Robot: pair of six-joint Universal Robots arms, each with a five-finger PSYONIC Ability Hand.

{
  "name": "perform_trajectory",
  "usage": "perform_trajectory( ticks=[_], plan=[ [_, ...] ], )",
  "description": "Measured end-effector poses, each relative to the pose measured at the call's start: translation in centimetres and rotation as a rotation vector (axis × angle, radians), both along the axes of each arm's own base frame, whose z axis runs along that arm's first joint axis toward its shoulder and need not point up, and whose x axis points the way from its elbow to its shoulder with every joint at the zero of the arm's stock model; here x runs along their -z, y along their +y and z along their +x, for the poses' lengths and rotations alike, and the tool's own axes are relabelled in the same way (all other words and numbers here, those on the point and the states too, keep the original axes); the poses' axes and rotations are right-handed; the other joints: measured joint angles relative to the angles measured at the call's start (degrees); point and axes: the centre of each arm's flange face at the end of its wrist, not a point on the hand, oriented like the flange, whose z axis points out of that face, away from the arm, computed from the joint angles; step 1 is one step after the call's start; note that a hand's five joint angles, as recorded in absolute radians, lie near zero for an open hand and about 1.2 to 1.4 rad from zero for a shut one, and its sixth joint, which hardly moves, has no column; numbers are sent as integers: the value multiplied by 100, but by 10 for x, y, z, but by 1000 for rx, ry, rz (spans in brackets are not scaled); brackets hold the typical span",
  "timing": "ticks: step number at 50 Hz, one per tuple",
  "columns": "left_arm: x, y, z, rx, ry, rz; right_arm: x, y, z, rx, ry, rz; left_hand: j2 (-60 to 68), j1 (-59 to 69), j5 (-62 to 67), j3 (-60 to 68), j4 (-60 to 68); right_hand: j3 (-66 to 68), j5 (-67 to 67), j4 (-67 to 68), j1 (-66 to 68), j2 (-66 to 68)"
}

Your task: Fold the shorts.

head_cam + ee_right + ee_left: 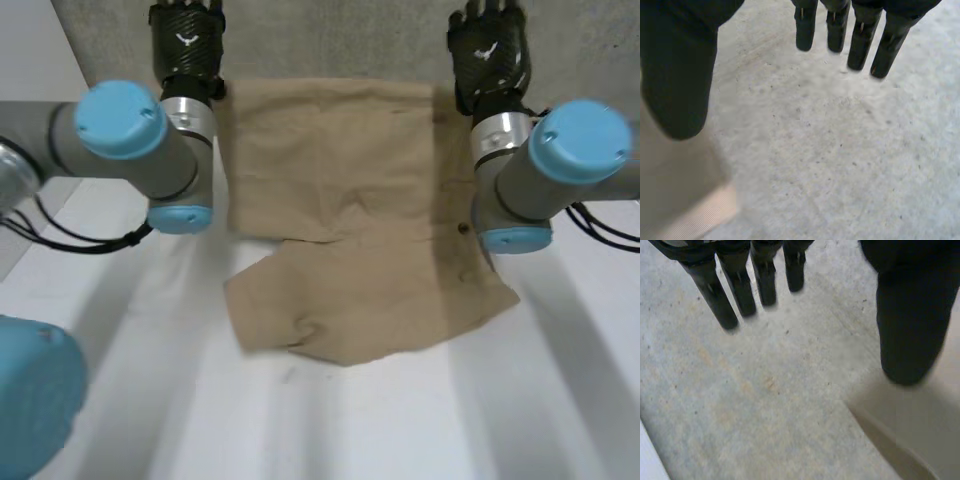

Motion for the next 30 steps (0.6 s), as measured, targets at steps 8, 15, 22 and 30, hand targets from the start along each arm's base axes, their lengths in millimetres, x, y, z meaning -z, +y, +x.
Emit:
perform_trajectory(
  ticks=[8, 15, 22, 30],
  plan=[
    [30, 10, -19, 60, -50, 42, 40, 11, 10, -50, 137, 183, -672, -180, -500, -623, -654, -318, -243, -190, -74, -176],
    [47, 50, -6, 85, -127, 200, 35, 50, -12, -69, 126, 353, -674, -180, -500, -623, -654, -318, -243, -190, -74, -176],
    [57, 131, 15, 146, -220, 409, 44, 97, -56, -105, 195, 613, -468, 24, -361, -486, -484, -318, -243, -190, -74, -176],
    [81, 240, 39, 283, -235, 708, 76, 118, -107, -173, 207, 886, 1512, 2188, 1556, 1442, 1506, 457, 336, 444, 487, 556]
  ],
)
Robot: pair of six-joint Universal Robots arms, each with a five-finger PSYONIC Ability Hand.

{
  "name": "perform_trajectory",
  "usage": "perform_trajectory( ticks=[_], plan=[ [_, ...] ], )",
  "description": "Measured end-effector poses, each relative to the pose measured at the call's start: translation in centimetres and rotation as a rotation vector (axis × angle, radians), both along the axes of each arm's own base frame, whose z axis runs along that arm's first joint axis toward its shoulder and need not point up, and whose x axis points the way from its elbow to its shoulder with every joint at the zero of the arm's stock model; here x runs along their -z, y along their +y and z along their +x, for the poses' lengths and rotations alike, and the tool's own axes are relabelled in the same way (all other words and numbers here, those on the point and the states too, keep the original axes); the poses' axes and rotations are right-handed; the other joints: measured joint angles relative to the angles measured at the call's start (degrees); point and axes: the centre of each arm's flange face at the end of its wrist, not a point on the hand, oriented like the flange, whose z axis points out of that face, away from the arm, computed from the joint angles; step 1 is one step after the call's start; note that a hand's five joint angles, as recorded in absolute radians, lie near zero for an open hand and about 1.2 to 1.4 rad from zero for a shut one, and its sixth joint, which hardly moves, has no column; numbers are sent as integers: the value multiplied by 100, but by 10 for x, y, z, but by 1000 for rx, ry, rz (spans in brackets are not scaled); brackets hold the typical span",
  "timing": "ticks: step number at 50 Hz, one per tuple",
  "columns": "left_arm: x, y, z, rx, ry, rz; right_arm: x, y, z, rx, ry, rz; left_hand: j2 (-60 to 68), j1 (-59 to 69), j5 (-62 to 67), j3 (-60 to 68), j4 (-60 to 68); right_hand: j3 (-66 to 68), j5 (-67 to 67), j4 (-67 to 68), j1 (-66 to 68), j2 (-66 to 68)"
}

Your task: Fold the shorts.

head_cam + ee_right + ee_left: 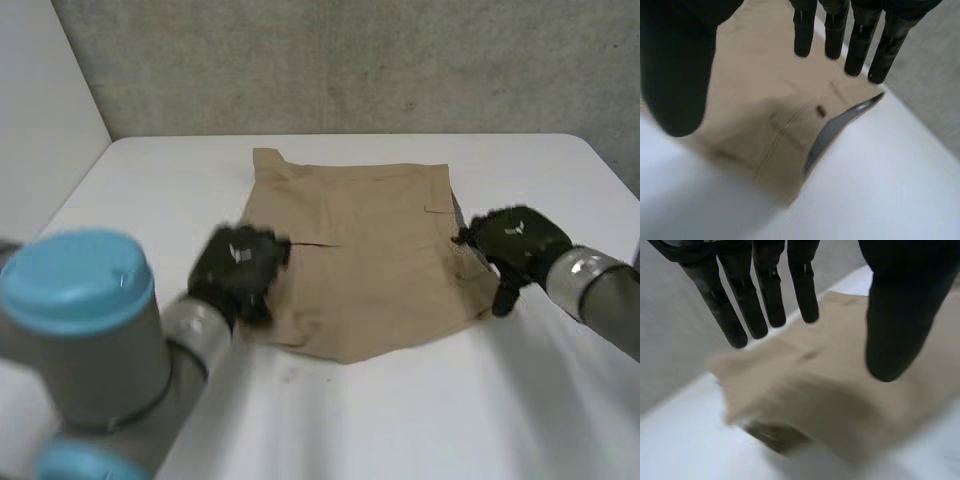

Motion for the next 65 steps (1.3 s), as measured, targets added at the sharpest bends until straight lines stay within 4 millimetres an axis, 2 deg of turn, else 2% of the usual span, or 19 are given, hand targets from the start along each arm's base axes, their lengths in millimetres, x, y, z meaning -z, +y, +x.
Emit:
perform_trajectory(
  ticks=[3, 5, 8, 12, 14, 15, 19, 22, 25, 27, 30, 42, 44, 46, 58, 65],
  plan=[
    [14, 31, 5, 32, 45, 130, 11, -1, -13, -23, -27, 51, 388, 348, 387, 412, 410, 399, 301, 399, 333, 337],
    [23, 44, 6, 47, 67, 199, 19, -3, -18, -39, -41, 68, 460, 369, 447, 486, 482, 561, 438, 569, 465, 489],
    [37, 53, 6, 59, 76, 275, 31, -9, -23, -55, -53, 68, 468, 369, 459, 492, 499, 905, 770, 916, 761, 861],
    [53, 51, 3, 56, 63, 321, 42, -18, -24, -64, -54, 36, 397, 300, 375, 429, 396, 1313, 1139, 1294, 1090, 1281],
    [53, 51, 3, 56, 63, 321, 42, -18, -24, -64, -54, 36, 397, 300, 375, 429, 396, 1313, 1139, 1294, 1090, 1281],
    [60, 43, 1, 43, 58, 325, 45, -20, -24, -65, -53, 27, 295, 225, 273, 333, 292, 1407, 1244, 1394, 1166, 1378],
    [62, 31, 1, 19, 66, 309, 53, -27, -23, -65, -50, 2, 197, 135, 173, 238, 196, 1415, 1247, 1399, 1176, 1378],
    [61, 16, 2, -8, 88, 276, 58, -31, -22, -64, -48, -3, 70, 29, 42, 126, 78, 1414, 1248, 1399, 1176, 1378],
    [60, 10, 2, -18, 100, 257, 59, -33, -22, -63, -45, -4, 70, 29, 42, 126, 78, 1415, 1248, 1399, 1176, 1378],
    [56, -2, 2, -34, 122, 210, 60, -36, -22, -61, -33, -12, -26, -118, -97, 2, -50, 1491, 1327, 1482, 1242, 1435],
    [55, -8, 2, -40, 130, 187, 60, -37, -22, -58, -23, -19, -160, -277, -242, -104, -200, 1593, 1420, 1594, 1322, 1547],
    [58, -29, -2, -34, 73, 102, 65, -44, -21, -54, -6, -37, -763, -824, -878, -673, -846, 3937, 3583, 3901, 3281, 3893],
    [60, -32, -3, -34, 60, 89, 65, -45, -20, -54, -7, -37, -875, -949, -969, -781, -941, 4595, 4262, 4625, 3583, 4586],
    [60, -36, -4, -40, 48, 72, 65, -45, -20, -55, -10, -37, -894, -949, -973, -792, -950, 4774, 4501, 4818, 3586, 4733],
    [52, -61, -11, -94, 82, -46, 57, -44, -20, -15, -82, 14, -895, -949, -973, -792, -950, 4776, 4608, 4823, 3602, 4733],
    [57, -77, -12, -115, 90, -58, 46, -42, -19, 29, -181, 64, -813, -928, -781, -758, -822, 4776, 4608, 4823, 3620, 4733]
  ],
)
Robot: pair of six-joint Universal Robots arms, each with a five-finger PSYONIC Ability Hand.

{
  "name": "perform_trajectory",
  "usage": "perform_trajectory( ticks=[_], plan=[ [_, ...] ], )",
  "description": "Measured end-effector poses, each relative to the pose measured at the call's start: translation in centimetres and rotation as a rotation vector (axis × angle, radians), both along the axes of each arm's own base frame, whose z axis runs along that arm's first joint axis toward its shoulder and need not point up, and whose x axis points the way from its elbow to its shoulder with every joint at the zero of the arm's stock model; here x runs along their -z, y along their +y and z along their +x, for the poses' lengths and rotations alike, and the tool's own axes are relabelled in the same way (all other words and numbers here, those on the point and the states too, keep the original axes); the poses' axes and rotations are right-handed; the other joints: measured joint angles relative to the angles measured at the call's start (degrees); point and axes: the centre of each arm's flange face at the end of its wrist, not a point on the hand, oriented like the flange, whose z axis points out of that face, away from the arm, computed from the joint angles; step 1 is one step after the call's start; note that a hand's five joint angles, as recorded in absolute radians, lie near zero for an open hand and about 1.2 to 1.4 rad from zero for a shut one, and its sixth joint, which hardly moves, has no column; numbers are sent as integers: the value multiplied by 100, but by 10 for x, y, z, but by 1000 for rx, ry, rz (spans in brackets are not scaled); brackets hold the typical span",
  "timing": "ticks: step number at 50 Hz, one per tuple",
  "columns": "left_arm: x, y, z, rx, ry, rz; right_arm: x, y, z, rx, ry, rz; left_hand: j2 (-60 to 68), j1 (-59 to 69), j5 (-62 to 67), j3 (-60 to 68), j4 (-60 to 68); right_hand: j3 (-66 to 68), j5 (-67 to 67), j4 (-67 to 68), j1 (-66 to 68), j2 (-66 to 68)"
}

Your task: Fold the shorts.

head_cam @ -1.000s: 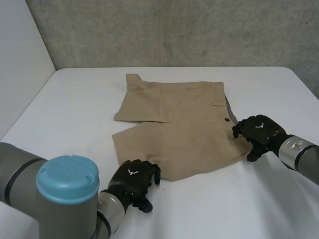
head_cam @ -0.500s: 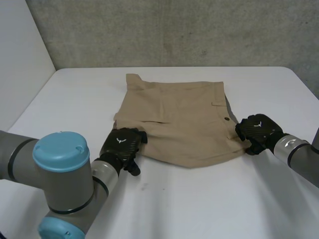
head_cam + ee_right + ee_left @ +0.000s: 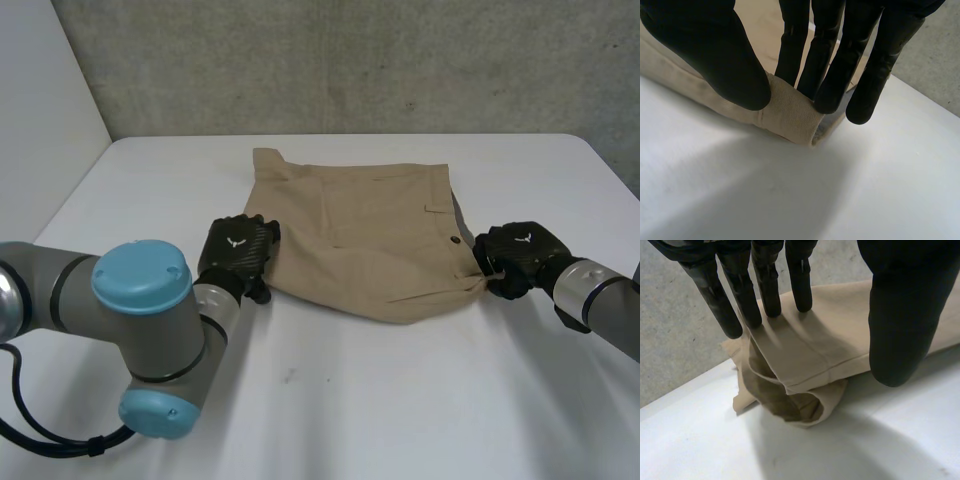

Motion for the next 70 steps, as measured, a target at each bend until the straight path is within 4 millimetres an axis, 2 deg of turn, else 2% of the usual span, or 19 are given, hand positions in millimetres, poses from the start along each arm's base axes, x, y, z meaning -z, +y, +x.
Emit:
perform_trajectory(
  ticks=[8, 10, 13, 14, 16, 21, 22, 24, 25, 26, 29, 30, 31, 33, 35, 42, 52, 60, 70],
  plan=[
    [13, -14, -1, -13, -13, 11, -4, 4, 7, -6, -24, 8, 1290, 1367, 1212, 1202, 1278, 53, 0, 0, 0, 0],
    [16, -18, 0, -16, -23, 13, -3, 5, 8, -3, -21, 7, 2936, 3098, 2802, 2822, 2881, 53, 0, 0, 0, 0],
    [17, -20, 1, -18, -29, 14, -3, 4, 8, 0, -18, 6, 3577, 3758, 3476, 3533, 3556, 53, 0, 0, 0, 0],
    [19, -22, 3, -18, -40, 16, -2, 4, 7, 10, -10, 6, 4185, 4036, 4039, 4126, 4209, 53, 0, 0, 0, 0],
    [18, -22, 4, -15, -45, 18, -2, 4, 6, 16, -5, 6, 4283, 4036, 4041, 4222, 4300, 53, 0, 1, 0, 0],
    [1, -14, 9, 11, -53, 33, -2, 4, 4, 35, 7, 5, 4288, 4036, 4041, 4235, 4315, 53, 0, 4, 0, 0],
    [-13, -7, 12, 34, -54, 46, -4, 5, 3, 41, 8, 4, 4289, 4036, 4041, 4236, 4317, 53, 0, 4, 0, 0],
    [-26, 1, 15, 57, -57, 64, -7, 6, 2, 46, 7, 2, 4289, 4036, 4041, 4235, 4317, 53, 0, 4, 0, 0],
    [-26, 1, 15, 57, -57, 64, -7, 6, 2, 46, 7, 2, 4289, 4036, 4041, 4235, 4317, 53, 0, 4, 0, 0],
    [-38, 10, 18, 80, -59, 82, -12, 8, 2, 47, 6, 2, 4289, 4036, 4041, 4237, 4318, 53, 0, 4, 0, 0],
    [-50, 23, 22, 116, -63, 112, -20, 14, 2, 45, 4, 12, 4290, 4036, 4041, 4237, 4319, 53, 0, 4, 0, 0],
    [-52, 25, 23, 125, -63, 117, -22, 16, 2, 44, 3, 16, 3690, 3350, 3464, 3633, 3713, 53, 0, 4, 0, 0],
    [-54, 29, 24, 142, -61, 125, -26, 20, 2, 41, 2, 28, 2414, 2011, 2288, 2394, 2450, 53, 0, 4, 0, 0],
    [-53, 31, 25, 161, -59, 131, -28, 23, 3, 38, 2, 38, 1503, 1286, 1489, 1530, 1550, 53, 0, 4, 0, 0],
    [-48, 32, 25, 172, -61, 139, -29, 26, 3, 34, 2, 52, 1420, 1292, 1371, 1430, 1442, 78, 0, 4, 0, 0],
    [-14, 33, 23, 207, -117, 201, -19, 29, 3, 32, 7, 88, 1541, 1558, 1539, 1510, 1554, 78, 0, 4, 0, 0],
    [8, 31, 22, 231, -224, 192, -8, 26, 1, 35, 17, 101, 1551, 1558, 1540, 1510, 1554, 78, 0, 4, 0, 0],
    [17, 9, 21, 191, -214, 120, -6, 26, 1, 33, 18, 106, 1539, 1540, 1532, 1502, 1544, 78, 0, 5, 0, 0],
    [15, -16, 20, 136, -180, 23, -2, 27, 2, 28, 20, 118, 1443, 1461, 1357, 1403, 1420, 78, 0, 5, 0, 0]
  ],
)
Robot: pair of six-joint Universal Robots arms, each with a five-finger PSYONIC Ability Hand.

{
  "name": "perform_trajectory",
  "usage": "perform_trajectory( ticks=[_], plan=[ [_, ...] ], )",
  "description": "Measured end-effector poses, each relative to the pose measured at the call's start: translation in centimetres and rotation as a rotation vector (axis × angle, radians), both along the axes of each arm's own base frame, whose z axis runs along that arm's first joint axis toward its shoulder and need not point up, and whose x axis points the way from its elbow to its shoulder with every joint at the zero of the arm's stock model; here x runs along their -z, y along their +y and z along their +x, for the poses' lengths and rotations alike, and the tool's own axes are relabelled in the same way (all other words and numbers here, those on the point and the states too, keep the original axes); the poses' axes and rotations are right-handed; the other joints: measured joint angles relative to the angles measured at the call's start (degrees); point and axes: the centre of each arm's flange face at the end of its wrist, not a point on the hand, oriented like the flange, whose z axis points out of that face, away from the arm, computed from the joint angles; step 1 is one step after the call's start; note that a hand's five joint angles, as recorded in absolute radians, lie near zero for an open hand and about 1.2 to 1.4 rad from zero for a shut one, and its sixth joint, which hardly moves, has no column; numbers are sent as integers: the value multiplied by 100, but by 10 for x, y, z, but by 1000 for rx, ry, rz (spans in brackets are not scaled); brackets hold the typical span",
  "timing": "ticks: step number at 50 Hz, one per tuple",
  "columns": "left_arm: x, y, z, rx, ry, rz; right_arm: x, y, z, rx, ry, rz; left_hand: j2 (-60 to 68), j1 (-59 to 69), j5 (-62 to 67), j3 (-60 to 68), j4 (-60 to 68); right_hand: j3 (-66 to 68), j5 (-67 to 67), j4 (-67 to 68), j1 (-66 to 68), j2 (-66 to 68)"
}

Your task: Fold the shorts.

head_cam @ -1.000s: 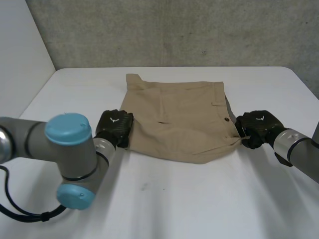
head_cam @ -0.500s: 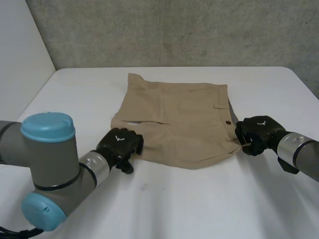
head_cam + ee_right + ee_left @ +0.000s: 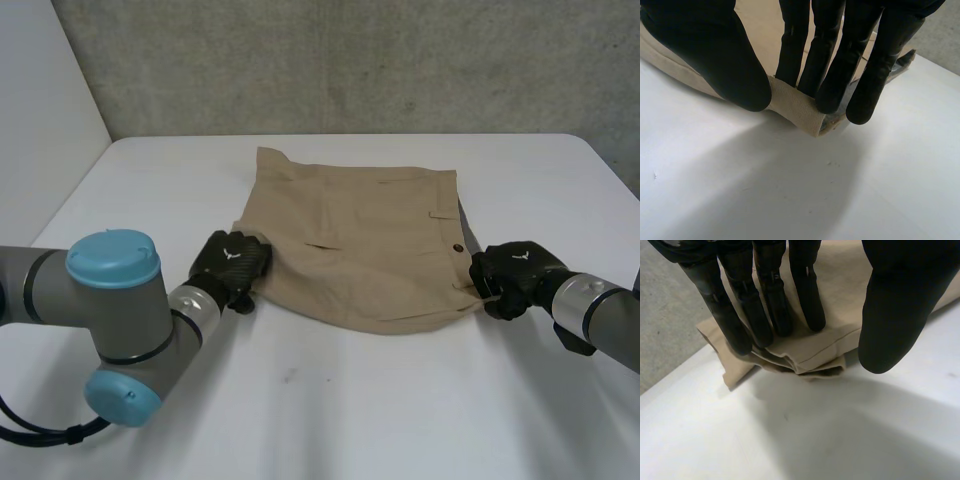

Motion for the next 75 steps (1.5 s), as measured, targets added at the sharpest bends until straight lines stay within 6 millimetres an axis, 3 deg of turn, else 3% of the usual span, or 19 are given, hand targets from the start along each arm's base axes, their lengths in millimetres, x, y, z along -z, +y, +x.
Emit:
perform_trajectory(
  ticks=[19, 28, 31, 36, 42, 47, 56, 62, 68, 73, 74, 75],
  plan=[
    [14, -26, -13, 4, 23, -48, 12, 3, 3, -29, 31, 20, 33, 35, 60, 26, 32, 19, 0, 0, 0, 27],
    [19, -40, -20, 6, 36, -74, 15, 6, 5, -46, 47, 21, 1111, 1171, 1092, 1094, 1128, 19, 0, 0, 0, 28],
    [19, -43, -22, 6, 40, -78, 15, 6, 5, -46, 48, 21, 2488, 2400, 2409, 2441, 2494, 19, 0, 0, 0, 28],
    [18, -42, -22, 6, 40, -69, 15, 6, 5, -43, 50, 22, 2851, 2426, 2564, 2788, 2896, 20, 0, 0, 0, 28],
    [-16, -19, -11, 4, 21, -10, 13, 6, 5, -41, 50, 19, 2860, 2426, 2564, 2822, 2897, 20, 0, 2, 0, 28],
    [-49, 19, 11, -4, -34, 120, 8, 8, 5, -41, 48, 13, 2870, 2426, 2564, 2855, 2900, 20, 0, 24, 0, 28],
    [-63, 64, 47, -26, -100, 338, -5, 19, 5, -46, 46, 12, 2873, 2426, 2564, 2858, 2920, 20, 0, 24, 0, 28],
    [-55, 68, 55, -25, -92, 383, -6, 29, 5, -54, 46, 60, 2882, 2426, 2564, 2861, 2922, 20, 0, 25, 0, 28],
    [-44, 53, 63, -59, -67, 376, -6, 38, 6, -73, 42, 92, 2866, 2426, 2564, 2852, 2910, -63, -7, -49, 0, -18],
    [-37, 49, 64, -66, -63, 374, -6, 40, 8, -98, 36, 82, 2667, 2415, 2546, 2684, 2711, -728, -479, -705, -227, -679],
    [-34, 48, 64, -68, -60, 375, -6, 40, 8, -116, 37, 71, 2416, 2406, 2543, 2435, 2452, -1621, -1223, -1601, -875, -1521],
    [-34, 48, 63, -68, -59, 375, -5, 40, 9, -122, 38, 67, 2416, 2406, 2543, 2435, 2452, -1621, -1223, -1601, -875, -1521]
  ],
)
